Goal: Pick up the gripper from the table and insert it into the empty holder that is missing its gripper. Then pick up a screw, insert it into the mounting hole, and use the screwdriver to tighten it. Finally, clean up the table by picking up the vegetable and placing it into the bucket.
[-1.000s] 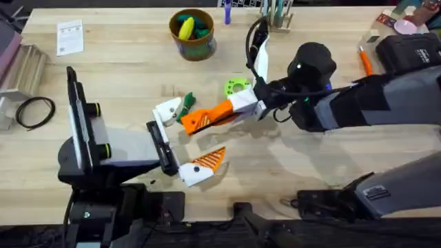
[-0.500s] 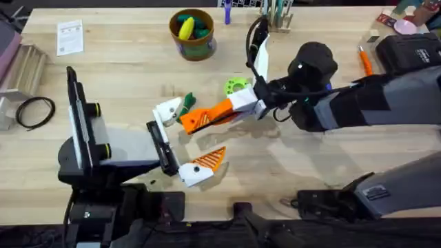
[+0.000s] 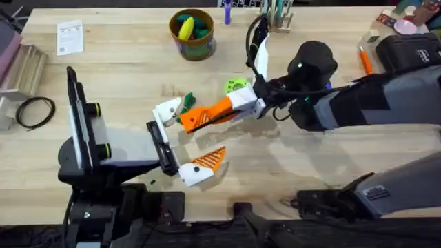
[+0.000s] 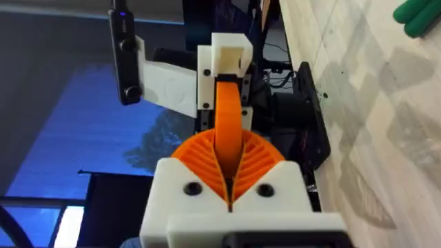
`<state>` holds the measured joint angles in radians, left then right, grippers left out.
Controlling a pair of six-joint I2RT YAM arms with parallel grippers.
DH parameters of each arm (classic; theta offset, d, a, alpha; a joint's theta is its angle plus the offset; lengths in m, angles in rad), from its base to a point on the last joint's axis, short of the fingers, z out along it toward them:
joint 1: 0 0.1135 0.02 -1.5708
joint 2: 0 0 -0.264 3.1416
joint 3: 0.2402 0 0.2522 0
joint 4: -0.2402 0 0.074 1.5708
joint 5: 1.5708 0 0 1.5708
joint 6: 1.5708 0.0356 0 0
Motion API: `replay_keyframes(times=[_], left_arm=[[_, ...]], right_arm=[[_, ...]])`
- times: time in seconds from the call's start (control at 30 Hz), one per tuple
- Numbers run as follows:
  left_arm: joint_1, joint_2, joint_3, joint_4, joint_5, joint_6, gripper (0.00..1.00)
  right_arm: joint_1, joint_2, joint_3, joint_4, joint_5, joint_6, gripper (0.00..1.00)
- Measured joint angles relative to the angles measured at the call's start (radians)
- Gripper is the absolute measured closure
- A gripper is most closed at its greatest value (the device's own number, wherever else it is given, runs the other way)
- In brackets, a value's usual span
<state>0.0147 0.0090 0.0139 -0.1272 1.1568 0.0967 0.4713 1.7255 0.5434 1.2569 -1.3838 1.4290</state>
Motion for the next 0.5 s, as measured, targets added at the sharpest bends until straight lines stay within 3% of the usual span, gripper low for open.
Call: replay_keyframes(times=[0.5], left_arm=[[0.000, 0.000, 0.000, 0.000, 0.000, 0.000, 0.015]], right_arm=[[0.023, 0.058, 0.060, 0.000, 0.000, -0.009, 0.992]])
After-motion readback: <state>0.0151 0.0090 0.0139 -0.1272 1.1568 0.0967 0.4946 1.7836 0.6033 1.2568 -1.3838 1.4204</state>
